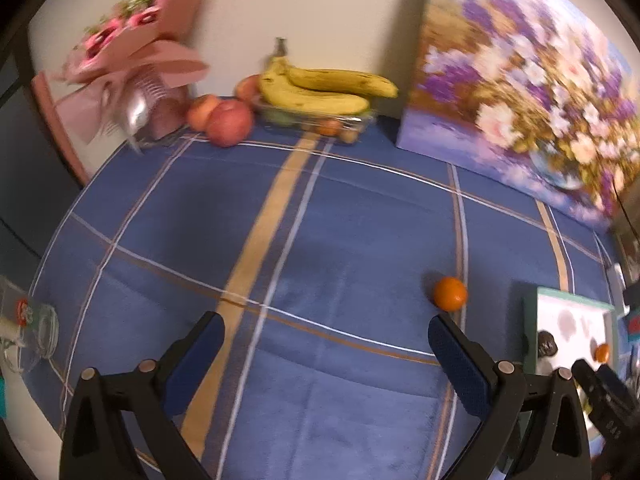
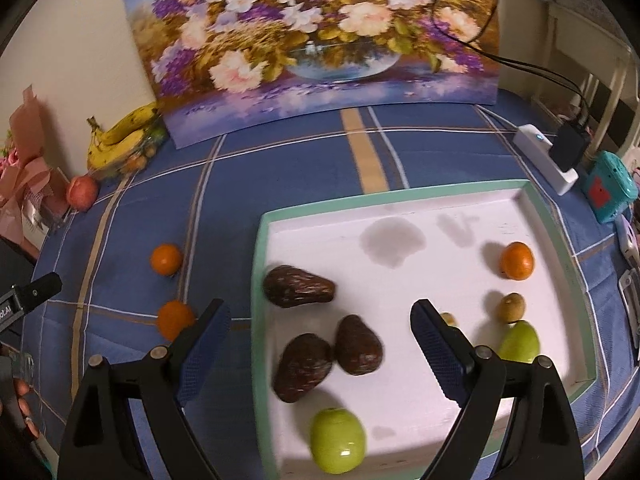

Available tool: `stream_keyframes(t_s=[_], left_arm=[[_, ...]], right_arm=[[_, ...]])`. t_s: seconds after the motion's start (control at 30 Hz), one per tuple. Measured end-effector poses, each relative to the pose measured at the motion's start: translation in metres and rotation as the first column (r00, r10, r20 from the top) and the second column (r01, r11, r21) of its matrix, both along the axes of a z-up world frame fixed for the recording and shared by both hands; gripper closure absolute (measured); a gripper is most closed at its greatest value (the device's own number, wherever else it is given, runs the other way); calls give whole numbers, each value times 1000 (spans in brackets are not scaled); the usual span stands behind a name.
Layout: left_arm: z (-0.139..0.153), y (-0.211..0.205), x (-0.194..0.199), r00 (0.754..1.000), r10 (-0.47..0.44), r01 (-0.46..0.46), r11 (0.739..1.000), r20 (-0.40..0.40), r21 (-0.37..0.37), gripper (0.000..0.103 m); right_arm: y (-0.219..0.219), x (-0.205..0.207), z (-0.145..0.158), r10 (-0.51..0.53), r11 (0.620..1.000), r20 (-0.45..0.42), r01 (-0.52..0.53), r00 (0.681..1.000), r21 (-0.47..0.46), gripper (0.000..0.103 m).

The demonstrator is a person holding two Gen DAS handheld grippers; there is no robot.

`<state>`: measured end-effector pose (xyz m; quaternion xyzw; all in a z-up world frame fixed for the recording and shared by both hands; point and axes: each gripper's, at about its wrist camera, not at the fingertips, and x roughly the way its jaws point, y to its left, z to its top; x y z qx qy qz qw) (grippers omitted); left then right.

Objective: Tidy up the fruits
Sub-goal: 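Move both open tools back from the tray toward the remaining oranges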

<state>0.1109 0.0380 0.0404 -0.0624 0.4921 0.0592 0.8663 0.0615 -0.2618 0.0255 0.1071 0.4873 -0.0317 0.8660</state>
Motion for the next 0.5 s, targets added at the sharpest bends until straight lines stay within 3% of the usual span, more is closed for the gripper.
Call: stream_keyframes(t_s=[0.5], left_arm=[[2,54,-10,994,110,-110,994,5,0,0]], right_arm=[[72,11,0,151,988,3,-151,989,10,11]])
